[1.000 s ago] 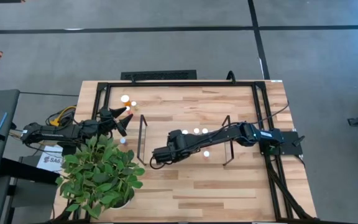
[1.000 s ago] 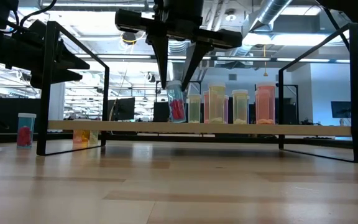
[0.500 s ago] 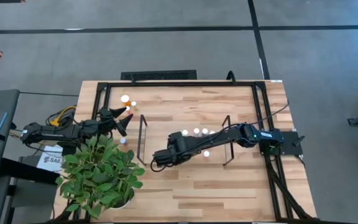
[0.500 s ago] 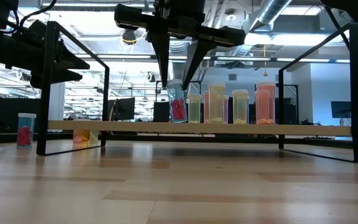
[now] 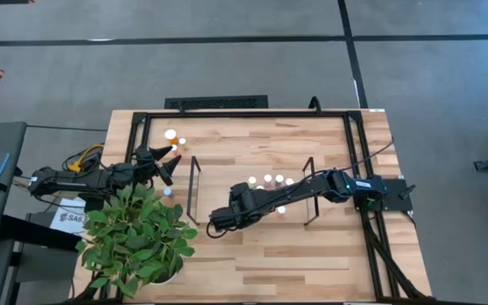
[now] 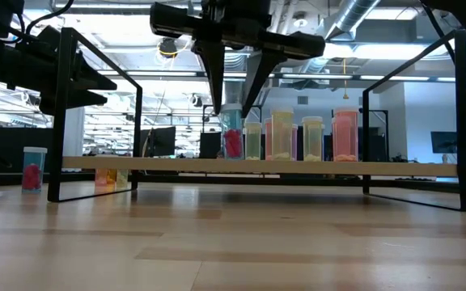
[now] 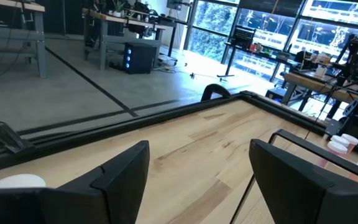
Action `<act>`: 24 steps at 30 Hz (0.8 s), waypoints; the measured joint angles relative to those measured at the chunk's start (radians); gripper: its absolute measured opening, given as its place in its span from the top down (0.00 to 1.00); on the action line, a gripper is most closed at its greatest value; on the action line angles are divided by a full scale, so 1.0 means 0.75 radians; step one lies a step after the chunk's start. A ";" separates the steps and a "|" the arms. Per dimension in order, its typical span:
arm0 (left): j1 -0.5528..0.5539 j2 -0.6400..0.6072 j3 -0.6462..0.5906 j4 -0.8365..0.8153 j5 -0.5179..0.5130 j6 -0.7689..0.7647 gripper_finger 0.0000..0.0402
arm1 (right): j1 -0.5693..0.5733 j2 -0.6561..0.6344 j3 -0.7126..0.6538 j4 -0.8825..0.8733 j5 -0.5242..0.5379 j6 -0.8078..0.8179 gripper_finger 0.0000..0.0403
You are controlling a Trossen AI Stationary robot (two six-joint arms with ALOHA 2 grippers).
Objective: Pick and place medicine bottles onto shelf by color
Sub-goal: Put the blue pill bottle on the shelf, then put the yellow pill bottle on the shelf
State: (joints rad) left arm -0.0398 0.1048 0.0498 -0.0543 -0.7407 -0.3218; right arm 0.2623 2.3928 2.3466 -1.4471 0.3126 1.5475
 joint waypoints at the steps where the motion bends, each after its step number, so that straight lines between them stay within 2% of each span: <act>1: 0.000 0.000 0.000 0.000 0.000 0.000 0.34 | -0.001 0.001 0.000 0.000 0.000 0.000 0.61; 10: 0.000 0.000 0.000 0.000 0.000 0.000 0.34 | -0.001 0.002 0.000 -0.045 0.001 0.011 0.59; 20: 0.000 0.000 0.000 0.000 0.000 0.000 0.34 | -0.004 0.003 0.000 -0.046 0.003 0.011 0.40; 24: 0.000 0.000 0.000 0.000 0.000 0.000 0.34 | -0.004 0.001 0.000 -0.071 0.002 0.011 0.37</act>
State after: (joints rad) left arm -0.0397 0.1047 0.0500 -0.0540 -0.7408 -0.3218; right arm 0.2592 2.3932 2.3466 -1.5004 0.3141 1.5555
